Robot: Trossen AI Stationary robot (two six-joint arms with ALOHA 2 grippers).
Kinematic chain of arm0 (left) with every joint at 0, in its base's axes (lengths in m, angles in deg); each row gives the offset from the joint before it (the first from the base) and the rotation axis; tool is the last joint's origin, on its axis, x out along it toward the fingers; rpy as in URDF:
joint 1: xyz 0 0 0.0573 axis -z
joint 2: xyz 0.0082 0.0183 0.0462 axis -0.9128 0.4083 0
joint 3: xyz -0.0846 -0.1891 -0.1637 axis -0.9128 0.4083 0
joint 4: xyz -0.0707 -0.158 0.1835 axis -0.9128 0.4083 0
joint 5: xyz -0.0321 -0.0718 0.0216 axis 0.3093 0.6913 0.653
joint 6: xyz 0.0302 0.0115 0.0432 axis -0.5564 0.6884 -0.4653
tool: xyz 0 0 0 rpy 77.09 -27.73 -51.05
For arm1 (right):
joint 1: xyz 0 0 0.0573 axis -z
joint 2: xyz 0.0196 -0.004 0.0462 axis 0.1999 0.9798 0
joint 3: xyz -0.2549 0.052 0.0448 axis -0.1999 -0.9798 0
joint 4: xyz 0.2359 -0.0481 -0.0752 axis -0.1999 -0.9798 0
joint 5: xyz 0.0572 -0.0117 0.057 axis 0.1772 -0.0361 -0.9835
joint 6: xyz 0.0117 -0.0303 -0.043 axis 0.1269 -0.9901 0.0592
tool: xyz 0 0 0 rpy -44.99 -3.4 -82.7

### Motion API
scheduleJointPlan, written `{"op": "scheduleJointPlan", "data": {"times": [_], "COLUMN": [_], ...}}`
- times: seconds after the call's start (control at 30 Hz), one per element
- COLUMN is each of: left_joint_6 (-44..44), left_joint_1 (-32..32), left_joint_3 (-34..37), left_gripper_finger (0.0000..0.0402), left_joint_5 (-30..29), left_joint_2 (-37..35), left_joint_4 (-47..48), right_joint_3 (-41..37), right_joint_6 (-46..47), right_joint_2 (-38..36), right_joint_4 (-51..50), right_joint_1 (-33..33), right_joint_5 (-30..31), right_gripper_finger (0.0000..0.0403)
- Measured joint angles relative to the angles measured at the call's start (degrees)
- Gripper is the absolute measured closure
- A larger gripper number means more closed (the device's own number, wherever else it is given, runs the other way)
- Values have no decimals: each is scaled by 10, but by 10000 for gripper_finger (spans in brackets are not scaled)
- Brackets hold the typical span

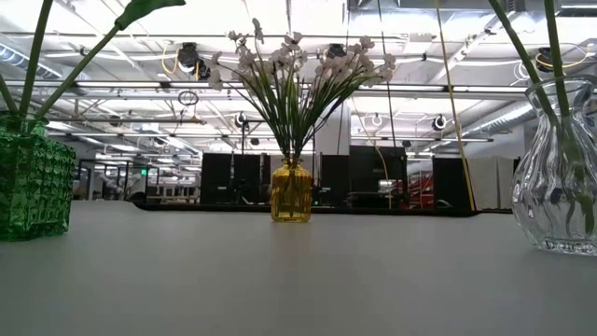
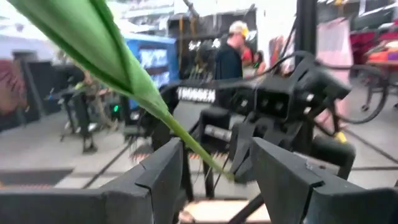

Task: Sort flowers into vase by color
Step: Put the red flower into the transparent vase

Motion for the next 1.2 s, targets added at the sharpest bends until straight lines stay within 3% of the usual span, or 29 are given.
{"op": "scheduleJointPlan", "data": {"times": [0.17,0.47,0.6,0.8,0.93,1.1,1.2], "left_joint_6": [-11,-24,-27,-24,-4,23,25], "left_joint_1": [0,-2,-3,-7,-14,-25,-28], "left_joint_3": [0,0,0,0,0,0,0], "left_gripper_finger": [230,384,390,396,397,398,398], "left_joint_5": [32,50,56,53,100,134,134], "left_joint_2": [2,1,0,-20,-24,-23,-23], "left_joint_4": [-39,-43,-35,33,61,100,107], "right_joint_3": [0,0,0,0,0,0,0], "right_joint_6": [0,-1,-1,-58,-96,-133,-149], "right_joint_2": [0,0,-1,-42,-72,-85,-85], "right_joint_4": [1,0,7,49,63,75,89], "right_joint_1": [0,0,0,-2,32,105,139], "right_joint_5": [0,-2,-17,-146,-201,-347,-388], "right_gripper_finger": [403,401,366,264,208,179,178]}}
